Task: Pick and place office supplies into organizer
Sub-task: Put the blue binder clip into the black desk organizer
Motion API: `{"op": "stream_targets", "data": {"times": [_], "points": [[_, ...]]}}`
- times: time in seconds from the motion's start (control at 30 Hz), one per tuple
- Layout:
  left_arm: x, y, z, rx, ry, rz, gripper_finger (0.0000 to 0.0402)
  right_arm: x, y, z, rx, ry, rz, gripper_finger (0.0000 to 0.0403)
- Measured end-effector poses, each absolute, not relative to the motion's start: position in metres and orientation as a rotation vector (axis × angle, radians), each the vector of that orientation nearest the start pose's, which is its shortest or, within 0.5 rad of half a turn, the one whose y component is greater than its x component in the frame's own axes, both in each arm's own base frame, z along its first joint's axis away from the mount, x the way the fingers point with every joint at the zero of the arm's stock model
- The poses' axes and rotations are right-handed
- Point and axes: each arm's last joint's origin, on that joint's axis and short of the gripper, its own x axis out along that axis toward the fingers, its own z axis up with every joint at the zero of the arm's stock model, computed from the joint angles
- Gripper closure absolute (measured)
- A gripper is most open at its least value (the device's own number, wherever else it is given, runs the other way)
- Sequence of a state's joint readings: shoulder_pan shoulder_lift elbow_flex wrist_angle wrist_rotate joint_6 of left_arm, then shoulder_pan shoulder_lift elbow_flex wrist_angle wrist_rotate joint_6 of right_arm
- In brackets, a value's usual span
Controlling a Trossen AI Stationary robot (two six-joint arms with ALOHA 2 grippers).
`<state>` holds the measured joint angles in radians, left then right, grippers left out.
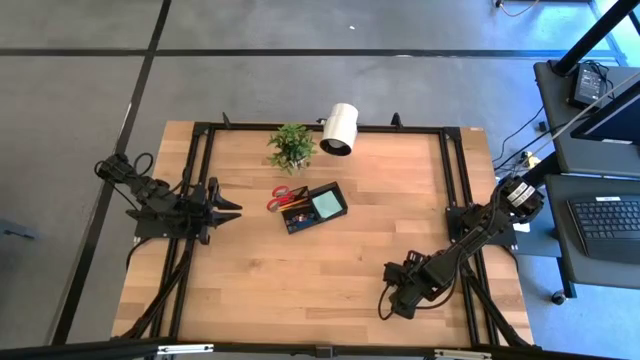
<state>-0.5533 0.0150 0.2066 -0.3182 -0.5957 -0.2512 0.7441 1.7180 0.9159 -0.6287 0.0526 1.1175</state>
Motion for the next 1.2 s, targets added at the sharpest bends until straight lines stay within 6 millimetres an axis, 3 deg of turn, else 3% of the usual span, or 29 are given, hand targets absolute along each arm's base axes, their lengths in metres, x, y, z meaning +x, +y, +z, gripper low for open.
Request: {"op": "stream_targets", "data": {"times": [0.5,0.93,1.2], "points": [[0.073,-0.026,0.201,-0.182,0.100,0.055,0.0314,0.209,0.190,0.133,0.332,1.446,-0.248,0.0133],[0.073,-0.026,0.201,-0.201,0.100,0.056,0.0313,0.209,0.190,0.123,0.292,1.477,-0.298,0.0231],[0.073,-0.026,0.201,-0.206,0.100,0.056,0.0311,0.209,0.190,0.123,0.289,1.474,-0.301,0.0258]]}}
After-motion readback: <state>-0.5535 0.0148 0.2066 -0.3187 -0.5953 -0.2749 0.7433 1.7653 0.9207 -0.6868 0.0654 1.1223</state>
